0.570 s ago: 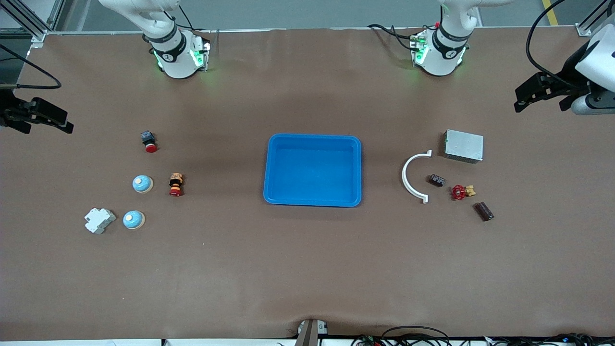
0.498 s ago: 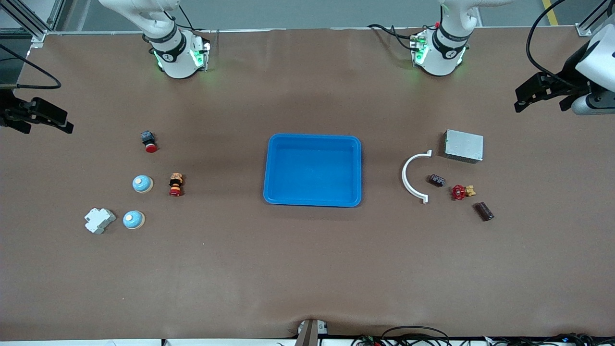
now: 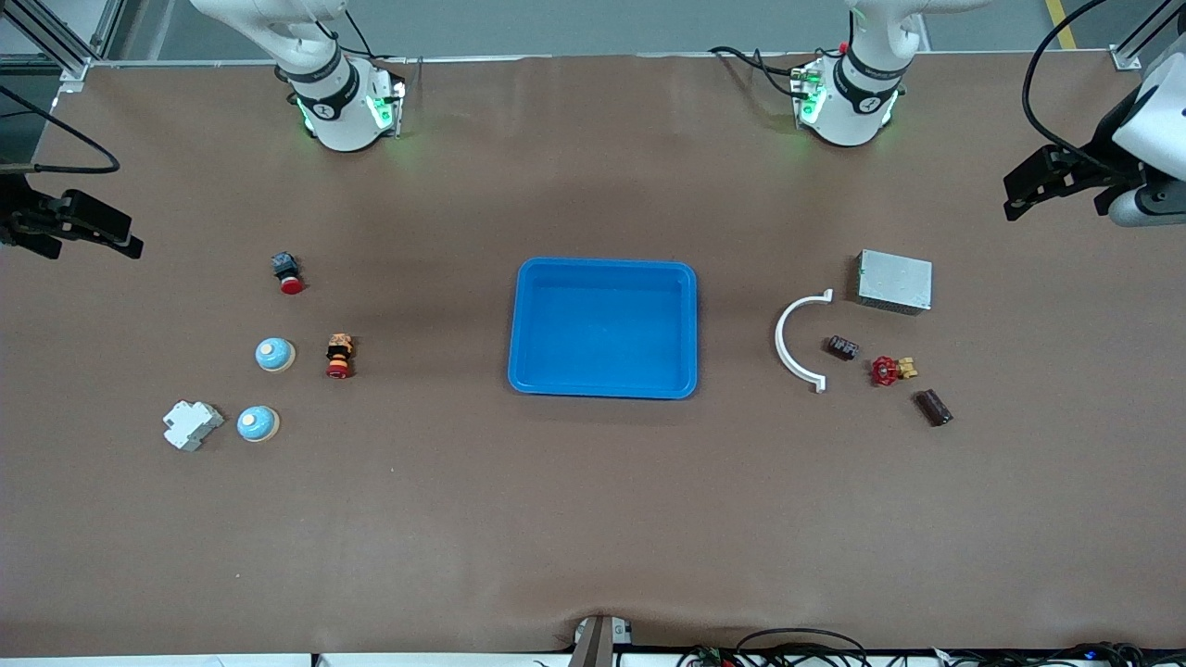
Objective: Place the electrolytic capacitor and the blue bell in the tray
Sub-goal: 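Move the left gripper to a capacitor while the right gripper reaches a bell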
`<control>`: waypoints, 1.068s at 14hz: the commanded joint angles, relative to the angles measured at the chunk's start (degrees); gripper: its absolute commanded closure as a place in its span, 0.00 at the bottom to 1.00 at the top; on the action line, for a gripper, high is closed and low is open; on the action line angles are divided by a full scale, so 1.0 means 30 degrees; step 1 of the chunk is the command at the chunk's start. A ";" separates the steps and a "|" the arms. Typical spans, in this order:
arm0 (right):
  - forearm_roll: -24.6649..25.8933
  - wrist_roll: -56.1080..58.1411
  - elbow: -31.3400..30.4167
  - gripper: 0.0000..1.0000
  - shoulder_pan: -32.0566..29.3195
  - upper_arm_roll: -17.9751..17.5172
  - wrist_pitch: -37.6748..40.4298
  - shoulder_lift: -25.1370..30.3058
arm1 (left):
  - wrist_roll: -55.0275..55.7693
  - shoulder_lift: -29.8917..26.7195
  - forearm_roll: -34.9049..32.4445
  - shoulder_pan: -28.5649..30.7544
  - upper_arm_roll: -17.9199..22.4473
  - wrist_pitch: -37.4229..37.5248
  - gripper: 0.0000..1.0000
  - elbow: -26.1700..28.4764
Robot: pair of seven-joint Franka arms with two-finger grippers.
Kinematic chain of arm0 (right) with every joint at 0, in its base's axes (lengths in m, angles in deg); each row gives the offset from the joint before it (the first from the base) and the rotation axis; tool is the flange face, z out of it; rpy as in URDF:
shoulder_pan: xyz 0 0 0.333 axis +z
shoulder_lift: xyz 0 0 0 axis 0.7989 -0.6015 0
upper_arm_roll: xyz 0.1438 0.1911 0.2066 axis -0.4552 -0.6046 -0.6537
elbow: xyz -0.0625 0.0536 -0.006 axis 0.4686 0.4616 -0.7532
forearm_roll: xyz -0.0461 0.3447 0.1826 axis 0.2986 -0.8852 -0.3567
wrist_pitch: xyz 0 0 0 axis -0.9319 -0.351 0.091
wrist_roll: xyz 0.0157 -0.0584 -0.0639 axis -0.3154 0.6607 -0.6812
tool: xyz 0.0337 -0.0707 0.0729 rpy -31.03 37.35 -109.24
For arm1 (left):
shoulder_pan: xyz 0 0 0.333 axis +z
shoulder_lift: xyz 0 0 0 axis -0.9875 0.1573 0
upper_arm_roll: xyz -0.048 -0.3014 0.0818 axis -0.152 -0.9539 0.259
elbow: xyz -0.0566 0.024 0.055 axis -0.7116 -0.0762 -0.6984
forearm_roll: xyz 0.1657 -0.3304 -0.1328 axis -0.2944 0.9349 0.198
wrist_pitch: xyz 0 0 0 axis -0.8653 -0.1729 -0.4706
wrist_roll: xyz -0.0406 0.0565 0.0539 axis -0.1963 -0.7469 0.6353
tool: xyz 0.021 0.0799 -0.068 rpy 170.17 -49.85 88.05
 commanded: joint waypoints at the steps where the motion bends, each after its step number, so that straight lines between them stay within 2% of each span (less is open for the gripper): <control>1: -0.0331 -0.0069 -0.0318 0.00 -0.0255 -0.0121 -0.0119 0.0353 | -0.0602 0.1462 -0.0267 0.0711 0.0014 0.0357 0.00 -0.0643; 6: -0.0302 -0.0040 -0.0318 0.00 -0.0255 -0.0121 -0.0148 0.0324 | 0.0010 0.1377 -0.0238 0.2443 0.0014 -0.2127 0.00 0.2310; 10: -0.0331 0.0048 -0.0289 0.00 -0.0255 -0.0092 -0.0323 0.0295 | 0.0187 0.0733 0.0025 0.3762 -0.0015 -0.6461 0.00 0.6323; 13: -0.0331 0.0078 -0.0435 0.00 -0.0986 -0.0121 -0.1260 0.0148 | 0.2607 0.2074 0.0055 0.3618 -0.0102 -0.8046 0.00 0.7179; 15: -0.0361 0.0078 -0.1920 0.00 -0.1016 -0.0121 -0.2075 0.0380 | 0.4313 0.3159 0.0055 0.3559 -0.0161 -1.0003 0.00 0.7909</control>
